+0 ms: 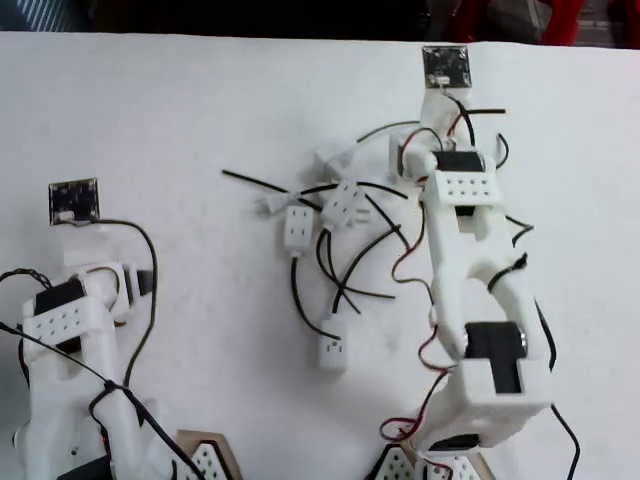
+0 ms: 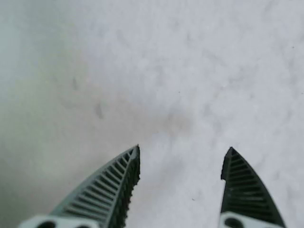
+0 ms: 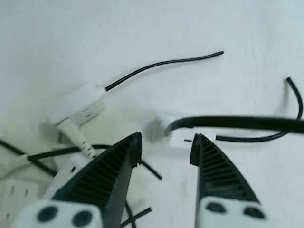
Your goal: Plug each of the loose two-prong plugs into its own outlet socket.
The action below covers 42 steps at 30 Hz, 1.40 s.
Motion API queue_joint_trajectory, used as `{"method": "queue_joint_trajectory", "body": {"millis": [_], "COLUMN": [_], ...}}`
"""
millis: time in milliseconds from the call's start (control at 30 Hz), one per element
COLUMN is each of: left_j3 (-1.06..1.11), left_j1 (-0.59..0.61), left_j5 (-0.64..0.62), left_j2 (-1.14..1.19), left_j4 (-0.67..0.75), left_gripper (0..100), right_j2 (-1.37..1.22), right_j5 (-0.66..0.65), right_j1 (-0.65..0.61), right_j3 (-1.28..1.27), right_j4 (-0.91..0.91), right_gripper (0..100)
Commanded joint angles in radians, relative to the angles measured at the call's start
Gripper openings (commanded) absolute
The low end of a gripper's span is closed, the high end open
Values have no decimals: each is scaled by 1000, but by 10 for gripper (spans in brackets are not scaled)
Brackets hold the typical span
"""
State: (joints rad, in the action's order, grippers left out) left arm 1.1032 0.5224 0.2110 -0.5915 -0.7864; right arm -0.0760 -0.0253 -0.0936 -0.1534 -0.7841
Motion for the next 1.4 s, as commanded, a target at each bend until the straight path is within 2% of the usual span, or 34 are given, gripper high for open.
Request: {"method": "queue_joint_trajectory", "body": {"millis": [0, 333, 600, 733, 933, 1100, 1367], "left_j3": [2, 3, 21, 21, 21, 21, 23], "left_j1": [7, 7, 7, 7, 7, 7, 7], "left_j5": [-3, -3, -3, -3, -3, -3, -3], "left_j2": [-27, -27, -27, -27, -27, -27, -27], "left_j4": [21, 21, 48, 48, 48, 48, 46], "left_gripper": [275, 275, 275, 275, 275, 275, 275], "right_j2": [148, 213, 214, 214, 213, 211, 160], "right_j5": [28, 20, 46, 129, 141, 150, 390], "right_j1": [-65, -183, -275, -321, -394, -438, -490], "right_j3": [52, 43, -129, -189, -235, -235, -213], "right_j4": [-185, -496, -515, -441, -272, -61, 93], "right_gripper": [166, 166, 166, 166, 166, 166, 166]}}
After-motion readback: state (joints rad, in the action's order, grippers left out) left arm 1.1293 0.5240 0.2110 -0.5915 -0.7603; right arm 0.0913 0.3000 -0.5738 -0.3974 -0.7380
